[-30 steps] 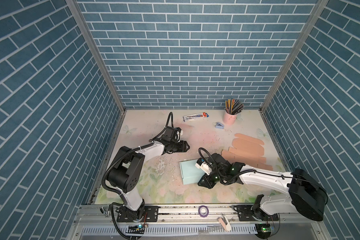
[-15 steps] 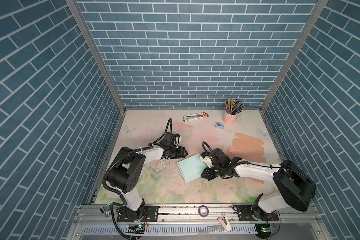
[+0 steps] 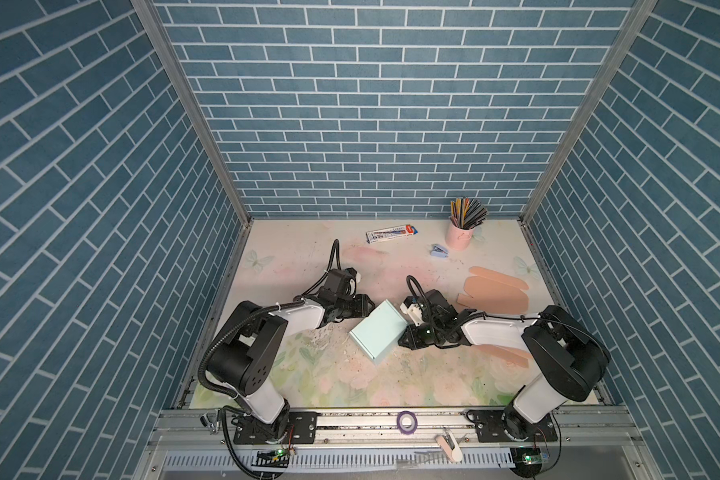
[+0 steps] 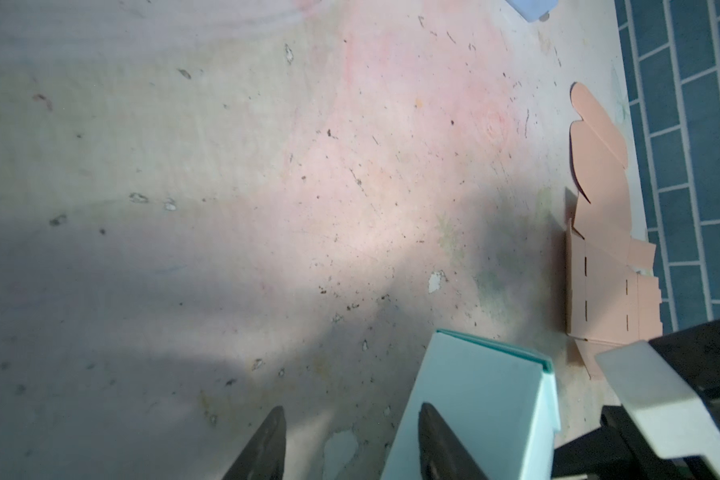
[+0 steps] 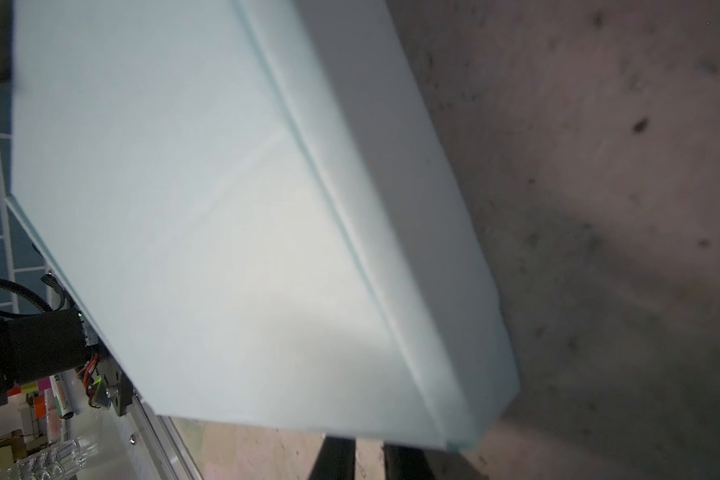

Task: Fold the paper box

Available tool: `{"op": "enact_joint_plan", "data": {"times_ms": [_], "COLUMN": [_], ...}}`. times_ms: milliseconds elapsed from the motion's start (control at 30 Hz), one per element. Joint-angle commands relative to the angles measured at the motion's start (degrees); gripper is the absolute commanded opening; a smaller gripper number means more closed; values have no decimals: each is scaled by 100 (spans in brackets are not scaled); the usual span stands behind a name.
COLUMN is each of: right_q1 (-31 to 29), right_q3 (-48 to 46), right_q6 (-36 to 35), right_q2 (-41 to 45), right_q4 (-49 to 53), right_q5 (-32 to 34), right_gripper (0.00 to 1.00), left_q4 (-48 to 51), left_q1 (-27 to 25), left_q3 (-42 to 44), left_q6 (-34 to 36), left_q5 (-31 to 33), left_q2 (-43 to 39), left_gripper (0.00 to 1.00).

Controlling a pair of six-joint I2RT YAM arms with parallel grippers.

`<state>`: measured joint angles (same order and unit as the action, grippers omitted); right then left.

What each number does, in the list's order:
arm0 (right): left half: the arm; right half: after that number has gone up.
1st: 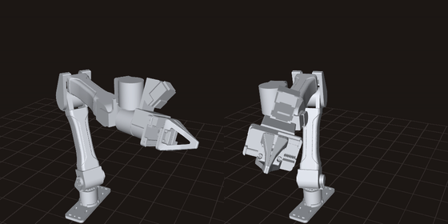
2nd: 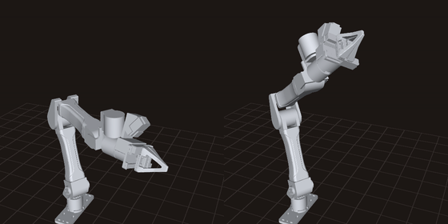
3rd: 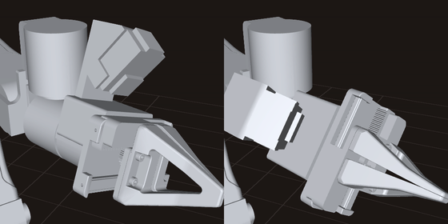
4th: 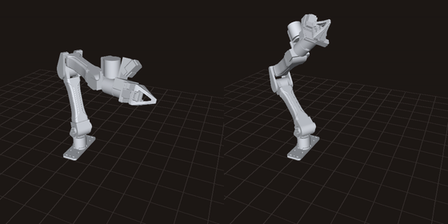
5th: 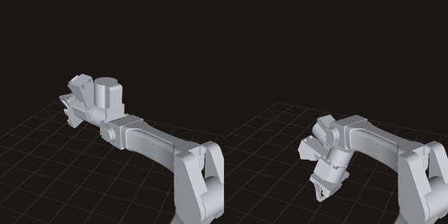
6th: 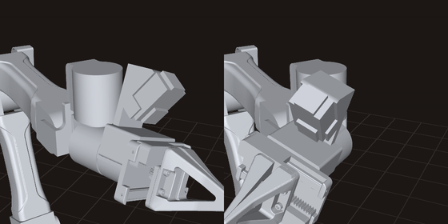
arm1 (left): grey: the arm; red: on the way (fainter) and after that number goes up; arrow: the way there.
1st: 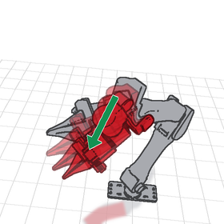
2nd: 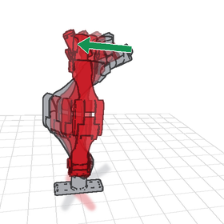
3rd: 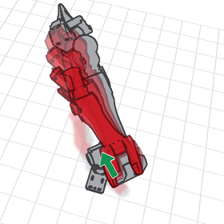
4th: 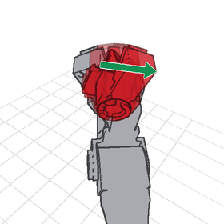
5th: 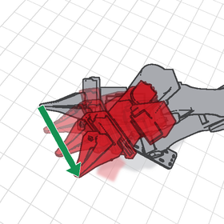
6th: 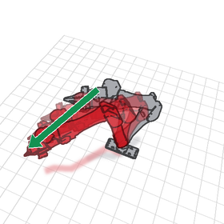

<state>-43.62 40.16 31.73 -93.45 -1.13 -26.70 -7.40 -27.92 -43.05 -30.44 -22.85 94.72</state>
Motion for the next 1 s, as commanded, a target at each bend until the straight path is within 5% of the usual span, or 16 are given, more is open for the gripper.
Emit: {"op": "enact_joint_plan", "data": {"times_ms": [0,567,967], "right_q1": [55,97,74], "right_q3": [308,256,742], "right_q6": [286,753,925], "right_q2": [-178,-191,-785], "right_q4": [-1068,-2248,-2709], "right_q5": [314,723,219], "right_gripper": [16,16,16], "left_q4": [186,309,215], "left_q1": [-240,-242,-299], "left_q3": [218,284,288], "left_q6": [-77,-109,-195], "left_q5": [-286,-19,-101], "left_q2": [149,223,241], "left_gripper": [49,39,36]}}
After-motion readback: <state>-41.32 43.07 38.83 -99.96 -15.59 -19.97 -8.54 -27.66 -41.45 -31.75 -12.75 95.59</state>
